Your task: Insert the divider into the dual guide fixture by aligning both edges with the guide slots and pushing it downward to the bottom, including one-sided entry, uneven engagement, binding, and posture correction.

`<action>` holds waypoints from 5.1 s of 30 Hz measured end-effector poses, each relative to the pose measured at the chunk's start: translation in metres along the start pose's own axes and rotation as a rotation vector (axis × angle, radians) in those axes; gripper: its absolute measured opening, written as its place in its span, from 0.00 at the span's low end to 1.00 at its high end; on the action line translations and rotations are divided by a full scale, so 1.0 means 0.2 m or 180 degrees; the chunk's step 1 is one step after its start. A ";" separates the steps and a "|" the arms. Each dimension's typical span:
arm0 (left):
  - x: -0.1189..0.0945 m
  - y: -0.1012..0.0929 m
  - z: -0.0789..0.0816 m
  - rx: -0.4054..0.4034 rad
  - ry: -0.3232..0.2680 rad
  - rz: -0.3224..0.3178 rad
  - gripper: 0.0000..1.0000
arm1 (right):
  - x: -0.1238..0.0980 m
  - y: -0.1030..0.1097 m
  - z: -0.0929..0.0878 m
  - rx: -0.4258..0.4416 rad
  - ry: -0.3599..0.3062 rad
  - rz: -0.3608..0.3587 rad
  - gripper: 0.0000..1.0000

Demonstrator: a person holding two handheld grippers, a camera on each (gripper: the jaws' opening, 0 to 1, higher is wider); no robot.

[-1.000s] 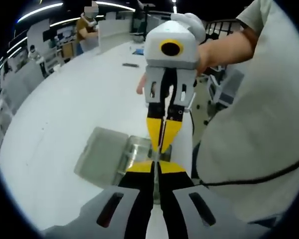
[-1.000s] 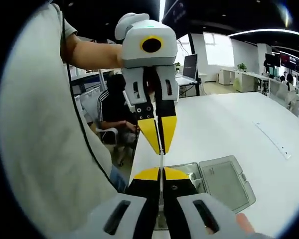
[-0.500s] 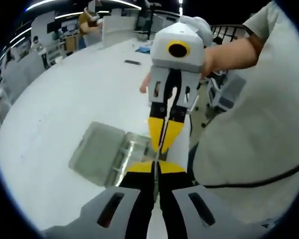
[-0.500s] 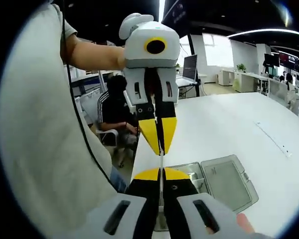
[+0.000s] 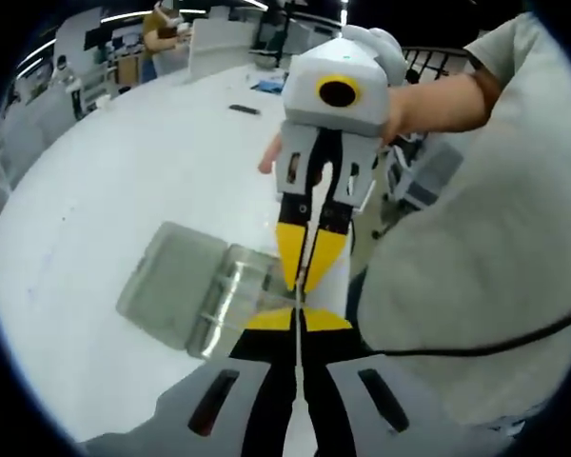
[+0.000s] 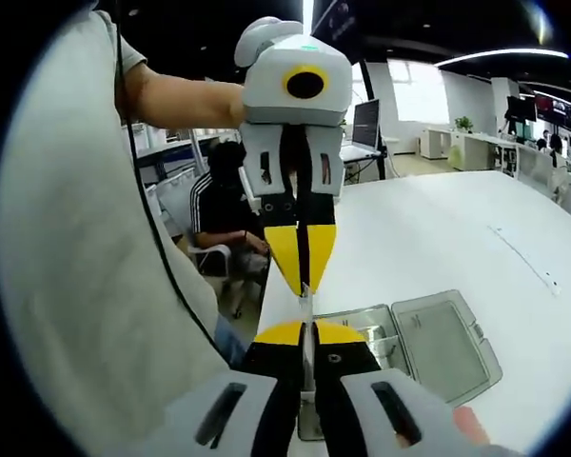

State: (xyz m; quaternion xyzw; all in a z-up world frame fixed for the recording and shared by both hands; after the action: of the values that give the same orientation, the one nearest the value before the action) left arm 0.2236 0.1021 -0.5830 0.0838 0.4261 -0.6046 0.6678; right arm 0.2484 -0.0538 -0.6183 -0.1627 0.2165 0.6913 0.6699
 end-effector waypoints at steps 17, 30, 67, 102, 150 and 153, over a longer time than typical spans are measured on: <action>-0.04 0.04 0.01 -0.0109 0.0352 0.0188 0.00 | -0.02 -0.03 -0.02 0.0114 0.0095 -0.0137 0.04; -0.02 0.07 -0.01 0.0057 0.0650 0.0358 0.00 | -0.05 -0.03 -0.06 0.0214 0.0110 -0.0216 0.10; 0.06 0.14 -0.04 0.0511 0.1404 0.0421 0.00 | -0.09 -0.03 -0.07 0.0154 0.0257 -0.0314 0.26; 0.17 0.21 -0.06 0.0504 0.1724 0.0342 0.00 | -0.08 -0.01 -0.08 0.0141 0.0342 -0.0319 0.33; 0.20 0.20 -0.04 0.0590 0.2169 0.0367 0.00 | -0.08 0.05 -0.07 0.0169 0.0335 -0.0325 0.32; 0.20 0.19 -0.04 0.0598 0.2188 0.0365 0.00 | -0.08 0.05 -0.07 0.0164 0.0338 -0.0326 0.32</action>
State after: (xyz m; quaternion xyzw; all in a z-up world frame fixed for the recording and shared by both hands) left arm 0.2507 0.0863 -0.6306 0.3670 0.5630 -0.5391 0.5077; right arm 0.2390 -0.0755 -0.6215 -0.1926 0.2608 0.6406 0.6960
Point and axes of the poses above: the point that each gripper's makers call its tool centre point, and the gripper's own axes: x roughly forward along the fingers, y roughly to its left, z roughly out of its top, the point moved 10 cm from there along -x, roughly backward along the fingers, and after that the axes turned 11 degrees about -z, right-handed, at the moved point
